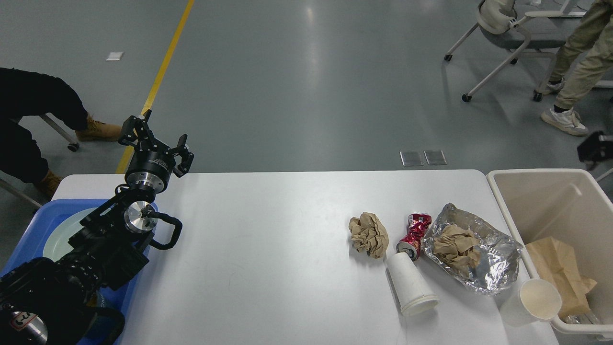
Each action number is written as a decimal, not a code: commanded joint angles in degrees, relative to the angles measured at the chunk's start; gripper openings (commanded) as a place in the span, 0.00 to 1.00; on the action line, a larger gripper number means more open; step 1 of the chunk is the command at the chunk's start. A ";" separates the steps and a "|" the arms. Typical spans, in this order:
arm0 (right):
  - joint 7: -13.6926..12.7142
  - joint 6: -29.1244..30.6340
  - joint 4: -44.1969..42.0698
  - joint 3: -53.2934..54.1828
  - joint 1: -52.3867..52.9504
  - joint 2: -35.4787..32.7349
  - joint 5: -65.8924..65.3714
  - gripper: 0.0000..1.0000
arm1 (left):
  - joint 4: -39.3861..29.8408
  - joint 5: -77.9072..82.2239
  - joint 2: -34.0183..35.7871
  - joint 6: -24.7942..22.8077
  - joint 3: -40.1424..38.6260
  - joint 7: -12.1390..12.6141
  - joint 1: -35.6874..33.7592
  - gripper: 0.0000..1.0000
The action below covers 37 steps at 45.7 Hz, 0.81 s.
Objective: Tidy desktop
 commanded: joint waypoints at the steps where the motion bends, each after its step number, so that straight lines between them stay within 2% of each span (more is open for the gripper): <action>1: 0.00 3.43 0.95 0.14 6.71 9.36 6.42 1.00 | 0.01 0.00 0.00 0.00 0.00 0.00 0.00 0.96; 8: -0.09 3.43 1.04 3.04 13.04 17.36 12.41 1.00 | 0.01 0.00 0.00 0.00 0.00 0.00 0.00 0.96; 13: -0.35 3.43 0.95 3.04 13.75 18.87 12.94 1.00 | 0.01 0.00 0.00 0.00 0.00 0.00 0.00 0.96; 26: -0.62 3.43 1.91 -4.60 13.31 14.39 11.19 1.00 | 0.01 0.00 0.00 0.00 0.00 0.00 0.00 0.96; 31: -0.70 3.43 10.60 -4.95 12.61 9.12 6.89 1.00 | 0.01 0.00 0.00 0.00 0.00 -0.08 0.00 0.96; 37: -1.14 -13.93 25.10 -5.57 11.47 5.78 3.19 1.00 | 0.01 0.00 0.00 0.00 0.00 0.00 0.00 0.96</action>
